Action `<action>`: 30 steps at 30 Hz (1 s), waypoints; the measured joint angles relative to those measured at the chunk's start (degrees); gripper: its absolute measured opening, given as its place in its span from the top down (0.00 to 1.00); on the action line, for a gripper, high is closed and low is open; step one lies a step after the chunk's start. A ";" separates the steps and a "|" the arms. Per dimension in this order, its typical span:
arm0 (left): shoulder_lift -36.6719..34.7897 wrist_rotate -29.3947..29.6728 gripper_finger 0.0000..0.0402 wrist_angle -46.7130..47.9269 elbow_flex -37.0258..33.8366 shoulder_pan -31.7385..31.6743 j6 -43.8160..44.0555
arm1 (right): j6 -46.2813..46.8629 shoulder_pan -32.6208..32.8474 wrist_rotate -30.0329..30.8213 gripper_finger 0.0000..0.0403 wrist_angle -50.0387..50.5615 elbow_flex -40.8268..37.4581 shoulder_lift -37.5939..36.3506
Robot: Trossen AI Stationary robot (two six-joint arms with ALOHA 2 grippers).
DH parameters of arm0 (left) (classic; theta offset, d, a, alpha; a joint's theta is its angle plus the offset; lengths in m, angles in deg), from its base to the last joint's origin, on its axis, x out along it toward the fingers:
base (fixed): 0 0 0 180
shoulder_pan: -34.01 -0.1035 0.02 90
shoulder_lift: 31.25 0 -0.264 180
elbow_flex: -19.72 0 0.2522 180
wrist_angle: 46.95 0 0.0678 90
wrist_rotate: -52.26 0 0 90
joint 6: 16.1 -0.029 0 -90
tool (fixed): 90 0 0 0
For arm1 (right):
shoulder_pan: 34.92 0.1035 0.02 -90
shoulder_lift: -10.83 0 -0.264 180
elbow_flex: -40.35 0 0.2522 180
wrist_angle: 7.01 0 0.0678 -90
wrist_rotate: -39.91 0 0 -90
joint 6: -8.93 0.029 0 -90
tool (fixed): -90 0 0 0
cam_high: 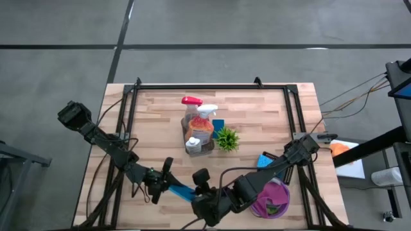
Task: Pick & Place Kitchen Items
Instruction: Put the blue sponge into the black bin
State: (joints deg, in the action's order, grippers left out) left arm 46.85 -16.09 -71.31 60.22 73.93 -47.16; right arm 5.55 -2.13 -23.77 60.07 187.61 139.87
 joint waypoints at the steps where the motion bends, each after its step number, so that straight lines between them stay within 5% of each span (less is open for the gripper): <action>1: 0.00 0.04 0.99 0.17 0.00 0.00 0.02 | 0.02 0.08 0.98 0.74 -0.43 -0.65 0.00; 7: -0.01 2.18 0.99 0.45 -0.02 0.00 1.04 | 0.02 0.69 2.85 0.41 -4.12 -5.37 0.02; 11: -0.02 3.82 0.99 0.19 0.01 -0.37 1.67 | -0.20 3.06 9.13 0.30 -8.90 -8.20 0.17; 23: 3.55 -1.01 0.99 -1.65 5.33 -5.37 4.08 | 9.50 9.40 29.36 0.28 -1.80 -8.16 -1.13; 30: 9.53 -1.30 1.00 -1.58 9.89 -5.57 -0.75 | 21.17 9.32 31.53 0.28 8.49 -8.81 -2.58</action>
State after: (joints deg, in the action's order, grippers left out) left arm 56.38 -17.39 -72.89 70.11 68.36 -47.91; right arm 26.72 7.19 7.76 68.57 178.80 137.29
